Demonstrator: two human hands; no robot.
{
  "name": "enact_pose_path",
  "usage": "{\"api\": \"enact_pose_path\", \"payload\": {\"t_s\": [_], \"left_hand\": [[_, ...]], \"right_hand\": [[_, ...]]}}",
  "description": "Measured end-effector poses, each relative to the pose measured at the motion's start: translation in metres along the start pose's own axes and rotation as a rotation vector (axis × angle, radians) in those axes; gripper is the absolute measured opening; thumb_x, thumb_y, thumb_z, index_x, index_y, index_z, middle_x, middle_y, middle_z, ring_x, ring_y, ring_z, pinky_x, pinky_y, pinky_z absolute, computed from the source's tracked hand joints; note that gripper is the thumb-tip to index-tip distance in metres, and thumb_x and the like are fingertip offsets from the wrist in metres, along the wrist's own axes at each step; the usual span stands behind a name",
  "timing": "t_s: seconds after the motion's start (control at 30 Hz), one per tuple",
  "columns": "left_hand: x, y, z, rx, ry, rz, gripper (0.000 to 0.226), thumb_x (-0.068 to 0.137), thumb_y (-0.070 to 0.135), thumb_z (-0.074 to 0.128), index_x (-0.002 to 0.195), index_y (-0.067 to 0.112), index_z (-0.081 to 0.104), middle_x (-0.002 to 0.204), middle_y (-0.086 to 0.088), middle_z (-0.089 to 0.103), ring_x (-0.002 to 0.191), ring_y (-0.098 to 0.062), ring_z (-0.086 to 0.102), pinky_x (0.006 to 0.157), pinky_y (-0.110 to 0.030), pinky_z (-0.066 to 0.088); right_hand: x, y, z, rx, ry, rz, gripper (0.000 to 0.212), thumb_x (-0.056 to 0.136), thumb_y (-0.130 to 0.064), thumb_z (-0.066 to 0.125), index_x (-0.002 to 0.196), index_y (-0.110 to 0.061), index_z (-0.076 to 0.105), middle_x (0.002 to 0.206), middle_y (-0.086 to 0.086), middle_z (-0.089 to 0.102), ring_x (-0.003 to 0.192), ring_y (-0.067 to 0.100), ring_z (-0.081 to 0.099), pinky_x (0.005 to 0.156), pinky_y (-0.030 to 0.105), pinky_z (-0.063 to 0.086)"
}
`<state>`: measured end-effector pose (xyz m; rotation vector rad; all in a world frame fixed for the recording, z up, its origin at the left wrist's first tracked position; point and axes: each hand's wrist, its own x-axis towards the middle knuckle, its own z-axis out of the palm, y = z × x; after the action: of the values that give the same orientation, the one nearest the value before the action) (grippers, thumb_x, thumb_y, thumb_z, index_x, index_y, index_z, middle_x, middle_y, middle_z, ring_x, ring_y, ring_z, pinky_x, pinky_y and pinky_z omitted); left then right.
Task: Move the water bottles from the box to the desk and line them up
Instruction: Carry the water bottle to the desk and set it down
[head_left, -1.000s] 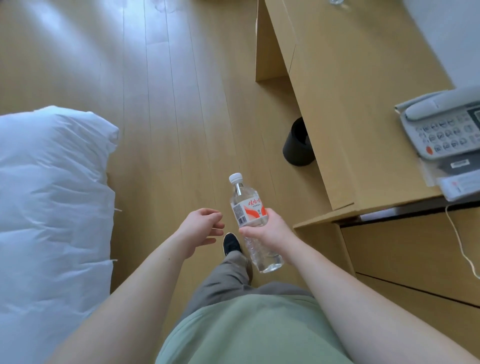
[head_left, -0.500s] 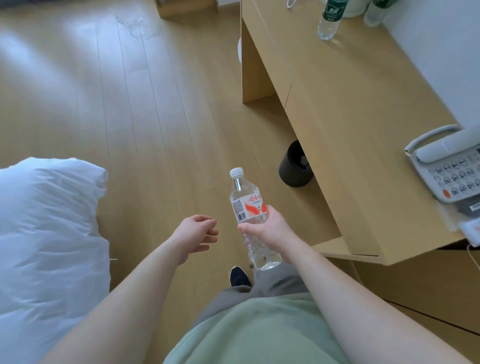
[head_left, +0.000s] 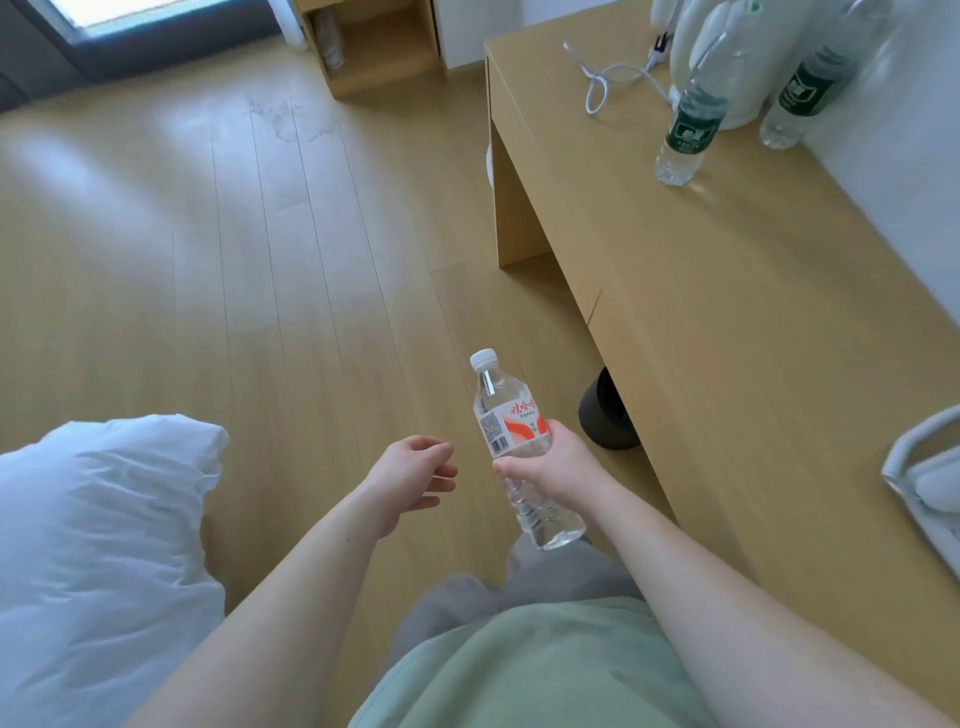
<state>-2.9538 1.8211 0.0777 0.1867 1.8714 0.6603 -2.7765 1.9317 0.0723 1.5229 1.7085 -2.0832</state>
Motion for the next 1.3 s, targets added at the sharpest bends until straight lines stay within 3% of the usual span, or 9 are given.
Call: {"api": "enact_pose_path", "payload": {"t_s": [0.13,0.3,0.4,0.57,0.67,1.0,1.3], "left_hand": [[0.022,0.039,-0.002,-0.021,-0.009,-0.006,0.026,0.101,0.038,0.056,0.119,0.021,0.064,0.102,-0.004,0.076,0.093,-0.018,0.075,0.086,-0.039,0.061],[0.053,0.09,-0.011,0.015,-0.041,0.003,0.031,0.102,0.041,0.056,0.123,0.02,0.063,0.103,-0.005,0.076,0.095,-0.02,0.075,0.082,-0.036,0.061],[0.078,0.132,-0.013,0.054,-0.097,0.033,0.031,0.102,0.039,0.056,0.124,0.019,0.062,0.104,-0.006,0.076,0.098,-0.021,0.074,0.075,-0.032,0.059],[0.126,0.208,-0.019,0.168,-0.192,0.115,0.027,0.102,0.04,0.056,0.121,0.022,0.062,0.103,-0.003,0.075,0.095,-0.018,0.074,0.085,-0.036,0.061],[0.15,0.251,-0.027,0.232,-0.246,0.145,0.024,0.102,0.039,0.056,0.119,0.023,0.062,0.102,-0.002,0.075,0.093,-0.017,0.074,0.088,-0.038,0.061],[0.192,0.34,-0.031,0.413,-0.404,0.219,0.025,0.1,0.036,0.057,0.119,0.02,0.063,0.105,-0.004,0.074,0.094,-0.017,0.074,0.091,-0.039,0.06],[0.19,0.38,0.0,0.511,-0.491,0.306,0.029,0.101,0.039,0.056,0.124,0.023,0.062,0.105,-0.001,0.074,0.096,-0.016,0.073,0.092,-0.039,0.06]], "right_hand": [[0.032,-0.03,-0.023,0.008,0.029,0.011,0.049,0.077,-0.035,0.084,0.117,-0.025,0.058,0.108,-0.007,0.068,0.1,0.009,0.066,0.085,0.029,0.054],[0.067,-0.066,-0.048,0.059,0.093,-0.012,0.048,0.077,-0.033,0.084,0.118,-0.024,0.059,0.107,-0.007,0.07,0.097,0.008,0.067,0.077,0.024,0.052],[0.092,-0.083,-0.059,0.122,0.161,0.002,0.051,0.073,-0.034,0.086,0.116,-0.024,0.061,0.105,-0.007,0.072,0.097,0.01,0.069,0.085,0.031,0.056],[0.132,-0.115,-0.072,0.193,0.278,0.031,0.062,0.056,-0.048,0.085,0.112,-0.03,0.064,0.103,-0.008,0.075,0.097,0.013,0.072,0.094,0.043,0.056],[0.15,-0.138,-0.077,0.251,0.327,0.04,0.055,0.061,-0.043,0.085,0.111,-0.028,0.067,0.101,-0.007,0.076,0.097,0.014,0.072,0.095,0.045,0.056],[0.172,-0.181,-0.089,0.427,0.616,0.024,0.052,0.074,-0.026,0.085,0.118,-0.023,0.059,0.106,-0.006,0.073,0.097,0.011,0.07,0.091,0.036,0.055],[0.163,-0.19,-0.114,0.479,0.757,-0.012,0.042,0.076,-0.023,0.085,0.112,-0.025,0.063,0.101,-0.006,0.074,0.093,0.012,0.071,0.081,0.031,0.055]]}}
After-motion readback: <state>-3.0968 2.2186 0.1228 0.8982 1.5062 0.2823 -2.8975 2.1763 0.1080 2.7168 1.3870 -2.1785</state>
